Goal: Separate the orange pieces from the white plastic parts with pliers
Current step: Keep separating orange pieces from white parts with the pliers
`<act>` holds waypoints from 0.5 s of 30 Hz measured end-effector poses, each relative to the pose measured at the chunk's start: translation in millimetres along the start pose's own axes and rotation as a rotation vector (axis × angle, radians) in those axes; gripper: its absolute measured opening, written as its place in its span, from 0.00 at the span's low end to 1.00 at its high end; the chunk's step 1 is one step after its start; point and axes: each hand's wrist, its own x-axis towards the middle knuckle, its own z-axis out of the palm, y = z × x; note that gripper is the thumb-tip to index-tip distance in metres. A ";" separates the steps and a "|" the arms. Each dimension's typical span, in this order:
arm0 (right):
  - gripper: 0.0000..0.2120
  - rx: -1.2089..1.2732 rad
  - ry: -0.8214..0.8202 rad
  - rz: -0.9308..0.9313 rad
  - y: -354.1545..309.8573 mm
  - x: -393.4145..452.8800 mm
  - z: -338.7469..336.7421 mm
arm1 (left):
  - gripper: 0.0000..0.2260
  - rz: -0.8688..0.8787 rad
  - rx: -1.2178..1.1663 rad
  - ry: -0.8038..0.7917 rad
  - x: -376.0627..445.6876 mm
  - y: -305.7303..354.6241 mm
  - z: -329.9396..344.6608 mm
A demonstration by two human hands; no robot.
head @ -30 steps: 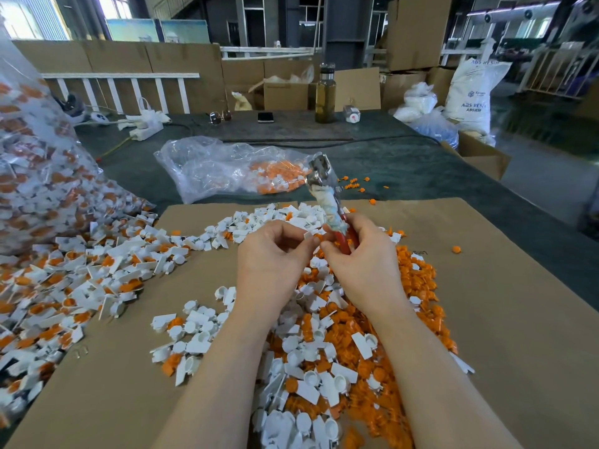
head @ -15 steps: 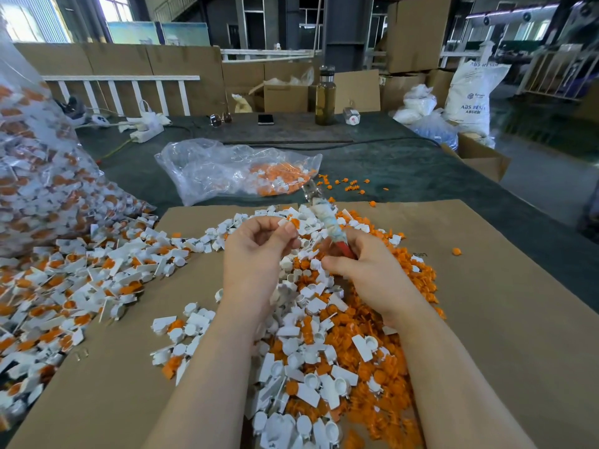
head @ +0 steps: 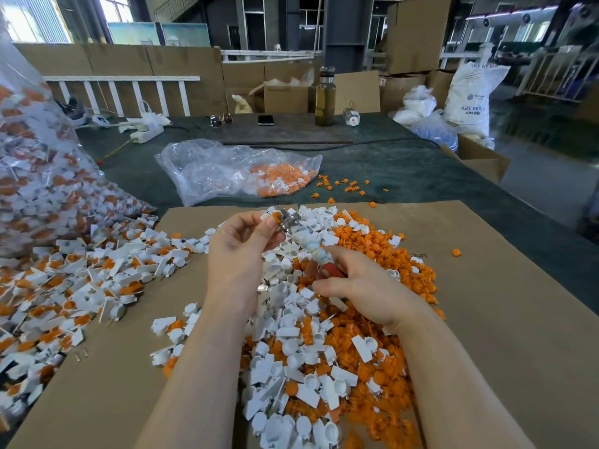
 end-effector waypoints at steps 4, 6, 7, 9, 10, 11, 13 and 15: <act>0.06 -0.026 0.040 -0.019 2.8 2.0 3.5 | 0.05 0.011 0.022 -0.015 0.4 0.8 -0.4; 0.02 -0.049 0.059 -0.026 3.9 2.9 4.7 | 0.05 0.012 0.026 -0.018 0.3 1.0 -0.3; 0.04 -0.065 0.070 -0.027 3.7 3.2 5.2 | 0.05 0.009 0.026 -0.016 0.0 1.2 0.5; 0.07 -0.100 0.084 -0.029 3.2 3.6 5.8 | 0.04 0.004 0.016 0.000 -1.1 1.2 2.5; 0.08 -0.109 0.086 -0.031 2.8 3.8 6.1 | 0.04 0.006 0.013 0.008 -1.7 1.1 3.4; 0.08 -0.116 0.088 -0.035 2.5 4.1 6.3 | 0.04 0.009 0.013 0.014 -2.3 1.2 4.3; 0.09 -0.147 0.098 -0.039 2.3 5.1 6.1 | 0.04 0.015 0.015 0.023 -3.2 1.1 5.5; 0.10 -0.163 0.105 -0.035 2.1 5.4 6.0 | 0.04 0.014 0.016 0.030 -3.4 0.7 6.0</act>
